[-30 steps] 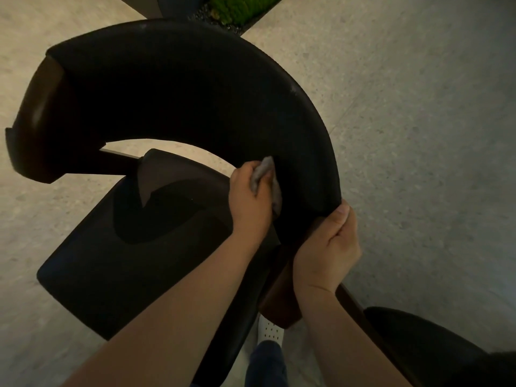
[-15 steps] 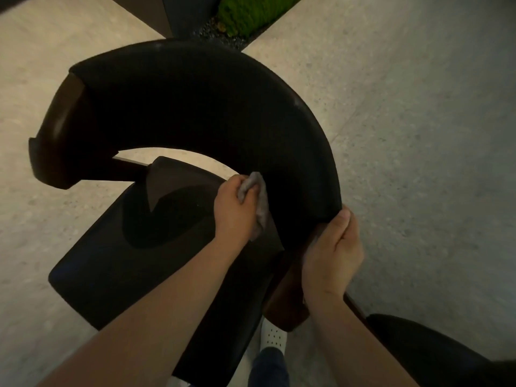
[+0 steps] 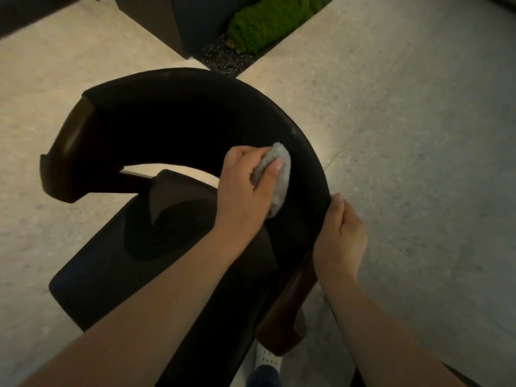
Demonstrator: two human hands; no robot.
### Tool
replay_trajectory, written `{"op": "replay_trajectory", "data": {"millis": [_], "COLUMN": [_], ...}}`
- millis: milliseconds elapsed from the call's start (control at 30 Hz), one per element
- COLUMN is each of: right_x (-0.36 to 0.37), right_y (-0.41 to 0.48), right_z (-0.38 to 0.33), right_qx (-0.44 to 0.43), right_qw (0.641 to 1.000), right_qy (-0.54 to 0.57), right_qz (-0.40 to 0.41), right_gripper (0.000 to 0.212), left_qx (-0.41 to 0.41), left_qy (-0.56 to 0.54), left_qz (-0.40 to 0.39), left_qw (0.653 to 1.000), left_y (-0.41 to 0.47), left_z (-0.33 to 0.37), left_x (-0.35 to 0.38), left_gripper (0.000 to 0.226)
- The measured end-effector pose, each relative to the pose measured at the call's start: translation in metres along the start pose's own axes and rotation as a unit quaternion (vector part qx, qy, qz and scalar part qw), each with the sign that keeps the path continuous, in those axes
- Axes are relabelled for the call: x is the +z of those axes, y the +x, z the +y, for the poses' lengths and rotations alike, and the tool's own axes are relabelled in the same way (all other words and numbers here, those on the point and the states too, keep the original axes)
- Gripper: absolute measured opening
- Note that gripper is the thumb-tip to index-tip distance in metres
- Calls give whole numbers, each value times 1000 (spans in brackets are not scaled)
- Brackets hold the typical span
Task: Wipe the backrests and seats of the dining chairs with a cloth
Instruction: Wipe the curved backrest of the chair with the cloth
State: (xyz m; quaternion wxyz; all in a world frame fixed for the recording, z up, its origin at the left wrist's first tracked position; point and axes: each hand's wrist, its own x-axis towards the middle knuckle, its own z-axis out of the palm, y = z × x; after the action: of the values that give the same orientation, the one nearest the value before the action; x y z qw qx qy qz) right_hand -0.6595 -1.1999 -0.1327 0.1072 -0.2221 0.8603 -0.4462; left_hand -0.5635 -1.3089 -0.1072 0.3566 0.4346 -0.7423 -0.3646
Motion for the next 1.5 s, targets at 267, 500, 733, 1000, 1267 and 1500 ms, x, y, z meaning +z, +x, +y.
{"op": "replay_trajectory", "data": {"millis": [267, 500, 733, 1000, 1267, 1500], "right_x": [1, 0, 1, 0, 1, 2], "right_y": [0, 0, 0, 0, -1, -1], "right_z": [3, 2, 2, 2, 3, 5], "right_qx": [-2, -15, -15, -22, -22, -25], "right_qw": [1000, 1000, 1000, 999, 999, 999], "right_qy": [-12, -12, -18, -24, -25, -24], "right_qz": [-18, -19, -17, -16, -8, 9], "right_gripper": [46, 55, 62, 63, 64, 58], "left_qx": [80, 0, -112, -57, -121, -148], "left_qy": [25, -31, -27, -47, -94, -102], "left_qz": [-49, 68, 87, 101, 122, 123], "left_qw": [995, 997, 990, 992, 981, 976], "left_y": [20, 20, 0, 5, -4, -19], "left_z": [29, 30, -4, 15, 0, -12], "left_x": [33, 47, 36, 49, 59, 60], "left_gripper": [32, 15, 10, 16, 16, 6]}}
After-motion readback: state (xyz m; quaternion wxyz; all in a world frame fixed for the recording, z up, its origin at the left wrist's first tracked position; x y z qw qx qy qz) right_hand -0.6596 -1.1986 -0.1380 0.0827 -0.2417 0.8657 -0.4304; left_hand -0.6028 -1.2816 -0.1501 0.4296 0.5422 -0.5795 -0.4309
